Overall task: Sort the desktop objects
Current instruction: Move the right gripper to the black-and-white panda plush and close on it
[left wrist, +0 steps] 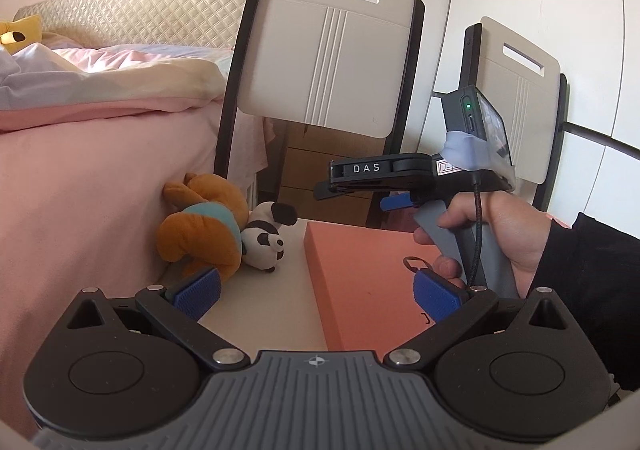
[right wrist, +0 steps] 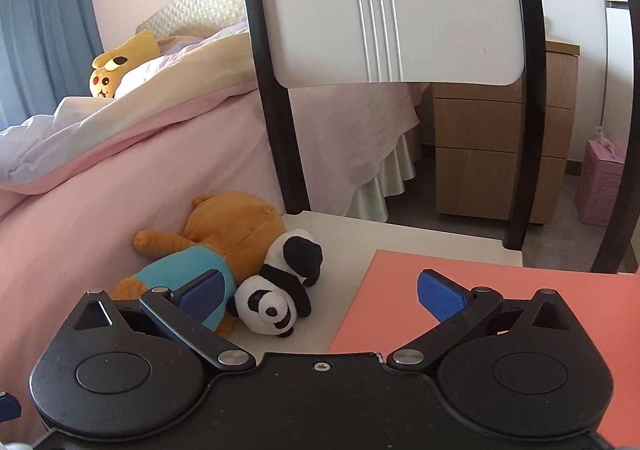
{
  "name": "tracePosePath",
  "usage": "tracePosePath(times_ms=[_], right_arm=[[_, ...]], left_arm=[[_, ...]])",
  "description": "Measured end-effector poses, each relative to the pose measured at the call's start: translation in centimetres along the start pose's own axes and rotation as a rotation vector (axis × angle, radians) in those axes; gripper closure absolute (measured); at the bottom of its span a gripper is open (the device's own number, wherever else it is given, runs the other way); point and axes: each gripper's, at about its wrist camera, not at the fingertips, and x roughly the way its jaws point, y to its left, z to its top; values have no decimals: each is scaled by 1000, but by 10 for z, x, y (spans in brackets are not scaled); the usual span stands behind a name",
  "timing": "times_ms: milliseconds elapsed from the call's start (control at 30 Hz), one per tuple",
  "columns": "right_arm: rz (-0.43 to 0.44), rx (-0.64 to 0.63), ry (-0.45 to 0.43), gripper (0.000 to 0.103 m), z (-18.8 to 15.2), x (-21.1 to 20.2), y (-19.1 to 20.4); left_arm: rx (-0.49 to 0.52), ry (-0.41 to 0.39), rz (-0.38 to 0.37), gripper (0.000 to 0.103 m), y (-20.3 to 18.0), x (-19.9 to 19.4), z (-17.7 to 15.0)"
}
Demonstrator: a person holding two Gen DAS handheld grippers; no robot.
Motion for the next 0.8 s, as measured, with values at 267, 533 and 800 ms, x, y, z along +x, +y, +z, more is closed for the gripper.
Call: tracePosePath(times_ms=[267,533,800], right_arm=[[75,35,-35,1,2,16,4],[75,74,-25,21,3,42,12],[72,138,34,30,-1,77,5]], left_arm=[[-20,18,17,0,6,4,0],[-21,36,10,0,8,6,-1],[-20,42,13,0,10,8,-1]])
